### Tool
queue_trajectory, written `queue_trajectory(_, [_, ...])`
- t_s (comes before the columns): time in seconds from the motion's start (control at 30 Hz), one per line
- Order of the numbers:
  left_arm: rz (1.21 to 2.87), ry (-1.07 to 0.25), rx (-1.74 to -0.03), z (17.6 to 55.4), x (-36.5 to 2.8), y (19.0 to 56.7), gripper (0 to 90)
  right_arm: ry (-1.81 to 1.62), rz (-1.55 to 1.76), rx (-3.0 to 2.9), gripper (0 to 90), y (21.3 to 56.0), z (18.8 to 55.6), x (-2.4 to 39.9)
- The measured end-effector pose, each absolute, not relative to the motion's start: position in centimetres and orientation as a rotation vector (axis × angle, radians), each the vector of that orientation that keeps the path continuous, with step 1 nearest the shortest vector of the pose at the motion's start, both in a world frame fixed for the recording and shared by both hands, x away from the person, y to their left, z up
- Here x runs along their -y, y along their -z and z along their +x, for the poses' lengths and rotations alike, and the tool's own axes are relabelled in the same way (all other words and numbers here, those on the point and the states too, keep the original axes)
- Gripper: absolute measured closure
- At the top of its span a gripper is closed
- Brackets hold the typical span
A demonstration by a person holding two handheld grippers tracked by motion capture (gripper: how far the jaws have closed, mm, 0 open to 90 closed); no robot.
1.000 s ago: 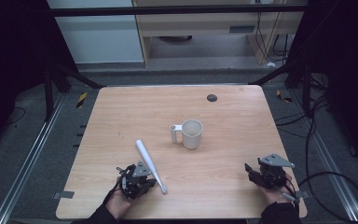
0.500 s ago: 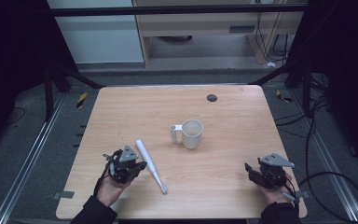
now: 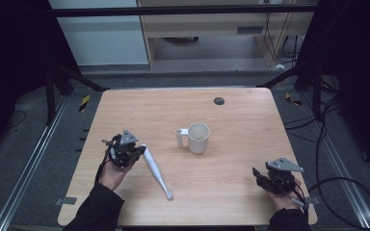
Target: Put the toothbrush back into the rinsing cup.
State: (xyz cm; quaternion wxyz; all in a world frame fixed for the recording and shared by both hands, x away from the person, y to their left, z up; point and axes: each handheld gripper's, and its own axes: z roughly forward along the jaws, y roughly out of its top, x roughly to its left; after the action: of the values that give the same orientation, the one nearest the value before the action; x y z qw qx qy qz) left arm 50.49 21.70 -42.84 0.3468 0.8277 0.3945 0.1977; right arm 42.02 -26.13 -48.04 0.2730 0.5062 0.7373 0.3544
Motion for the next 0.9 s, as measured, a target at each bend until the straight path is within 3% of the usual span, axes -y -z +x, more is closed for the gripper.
queue_trajectory(0.3, [2.130,-0.513,-1.039,53.0,-21.8,43.0,89.0,-0.952,1.357,-1.994,46.6,48.1,42.1,26.0])
queue_trajectory(0.9, [2.284,-0.447,-1.031,54.6,-20.1,46.3,89.0,-0.948,1.355,-2.007,46.6,48.2,42.2,26.0])
